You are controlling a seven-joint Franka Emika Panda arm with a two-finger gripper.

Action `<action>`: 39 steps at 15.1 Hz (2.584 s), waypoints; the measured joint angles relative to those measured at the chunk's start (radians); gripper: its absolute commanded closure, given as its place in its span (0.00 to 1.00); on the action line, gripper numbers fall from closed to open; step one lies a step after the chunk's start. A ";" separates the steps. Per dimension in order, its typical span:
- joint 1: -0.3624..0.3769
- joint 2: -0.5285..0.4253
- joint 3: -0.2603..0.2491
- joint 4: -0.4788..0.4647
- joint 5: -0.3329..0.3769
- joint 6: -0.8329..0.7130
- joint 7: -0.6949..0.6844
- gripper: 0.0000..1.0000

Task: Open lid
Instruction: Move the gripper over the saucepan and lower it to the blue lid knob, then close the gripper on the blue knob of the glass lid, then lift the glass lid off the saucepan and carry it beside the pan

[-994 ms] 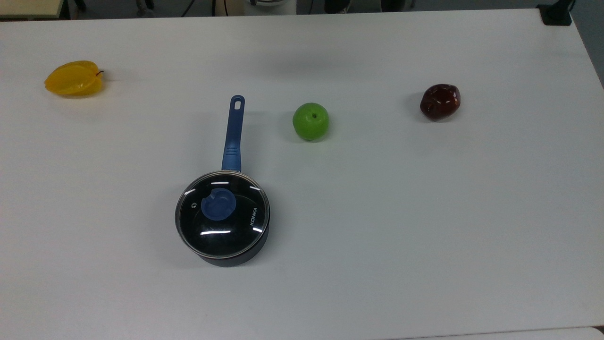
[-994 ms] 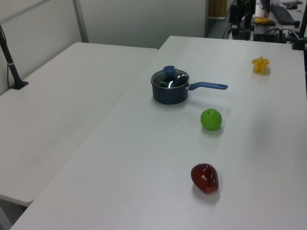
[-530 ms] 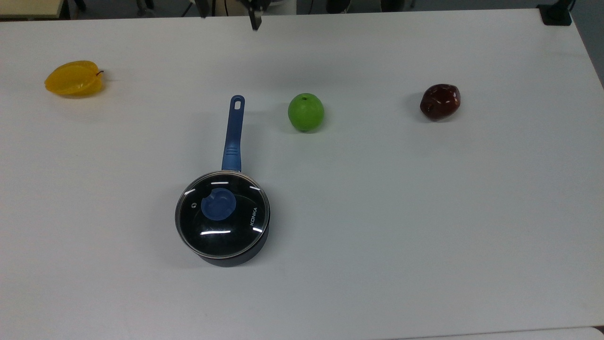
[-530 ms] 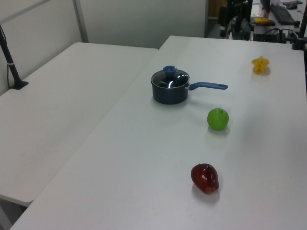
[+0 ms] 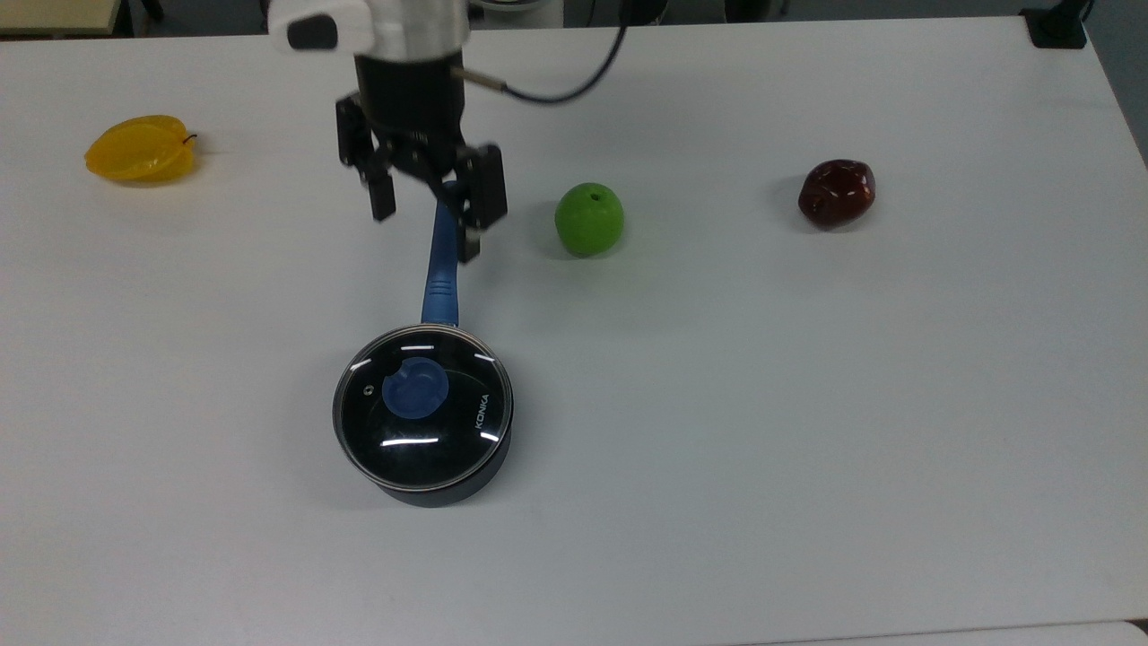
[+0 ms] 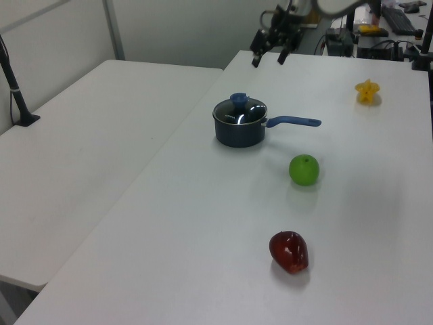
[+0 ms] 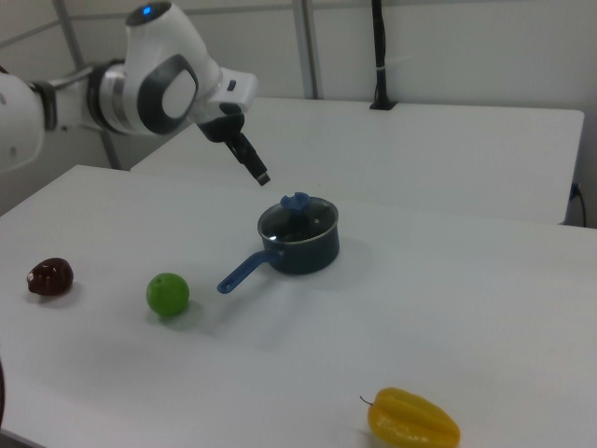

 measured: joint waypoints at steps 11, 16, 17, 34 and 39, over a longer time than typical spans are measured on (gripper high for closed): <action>0.034 0.268 0.002 0.150 -0.326 0.188 0.370 0.00; 0.030 0.321 0.000 0.187 -0.346 0.188 0.370 0.00; 0.030 0.323 -0.001 0.188 -0.348 0.188 0.370 0.00; 0.019 0.341 -0.012 0.188 -0.366 0.188 0.363 0.44; 0.019 0.341 -0.012 0.189 -0.367 0.188 0.351 0.55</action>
